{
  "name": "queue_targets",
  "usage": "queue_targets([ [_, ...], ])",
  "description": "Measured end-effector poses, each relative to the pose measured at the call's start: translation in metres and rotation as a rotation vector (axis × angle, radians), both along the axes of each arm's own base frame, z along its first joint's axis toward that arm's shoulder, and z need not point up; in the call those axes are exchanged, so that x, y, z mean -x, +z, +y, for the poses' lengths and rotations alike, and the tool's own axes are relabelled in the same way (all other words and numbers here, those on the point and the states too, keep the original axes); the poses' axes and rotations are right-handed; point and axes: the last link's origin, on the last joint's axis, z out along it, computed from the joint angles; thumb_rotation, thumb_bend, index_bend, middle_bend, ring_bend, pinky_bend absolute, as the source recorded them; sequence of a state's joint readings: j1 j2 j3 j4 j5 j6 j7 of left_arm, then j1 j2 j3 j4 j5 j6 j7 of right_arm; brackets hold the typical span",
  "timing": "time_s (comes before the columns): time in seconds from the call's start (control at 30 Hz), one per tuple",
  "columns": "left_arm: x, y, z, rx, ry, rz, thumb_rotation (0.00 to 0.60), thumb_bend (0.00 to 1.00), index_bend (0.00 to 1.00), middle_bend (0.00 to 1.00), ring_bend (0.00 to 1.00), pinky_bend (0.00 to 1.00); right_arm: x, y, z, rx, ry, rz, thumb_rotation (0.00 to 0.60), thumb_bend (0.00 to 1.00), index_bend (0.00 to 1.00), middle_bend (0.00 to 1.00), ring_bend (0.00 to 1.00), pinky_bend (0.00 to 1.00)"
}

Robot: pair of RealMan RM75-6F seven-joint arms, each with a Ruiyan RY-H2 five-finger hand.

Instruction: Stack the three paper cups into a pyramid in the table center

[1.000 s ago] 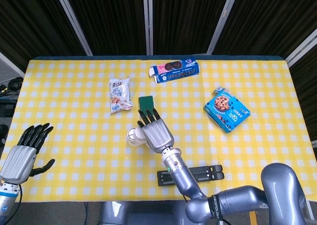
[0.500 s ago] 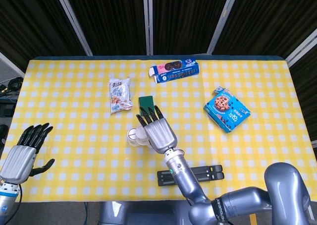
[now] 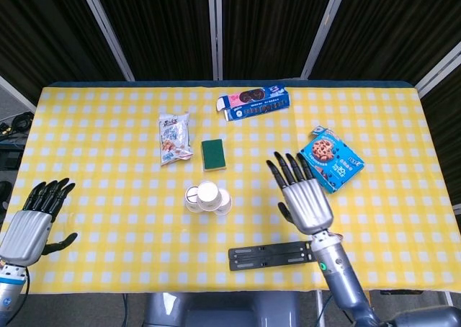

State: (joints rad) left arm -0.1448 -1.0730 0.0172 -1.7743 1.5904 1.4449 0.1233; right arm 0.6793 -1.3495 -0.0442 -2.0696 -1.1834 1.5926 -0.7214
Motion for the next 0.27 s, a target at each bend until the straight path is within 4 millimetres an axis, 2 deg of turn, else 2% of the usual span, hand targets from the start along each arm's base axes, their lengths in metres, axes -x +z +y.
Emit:
queue_targets([
  [0.13, 0.000, -0.003, 0.000, -0.011, -0.007, 0.004, 0.600, 0.19, 0.00, 0.00, 0.00, 0.00, 0.064, 0.014, 0.024, 0.034, -0.070, -0.029, 0.600, 0.17, 0.00, 0.00, 0.00, 0.00],
  [0.27, 0.000, -0.006, 0.001, -0.022, -0.010, 0.017, 0.600, 0.19, 0.00, 0.00, 0.00, 0.00, 0.118, 0.025, 0.051, 0.058, -0.124, -0.025, 0.600, 0.17, 0.00, 0.00, 0.00, 0.00],
])
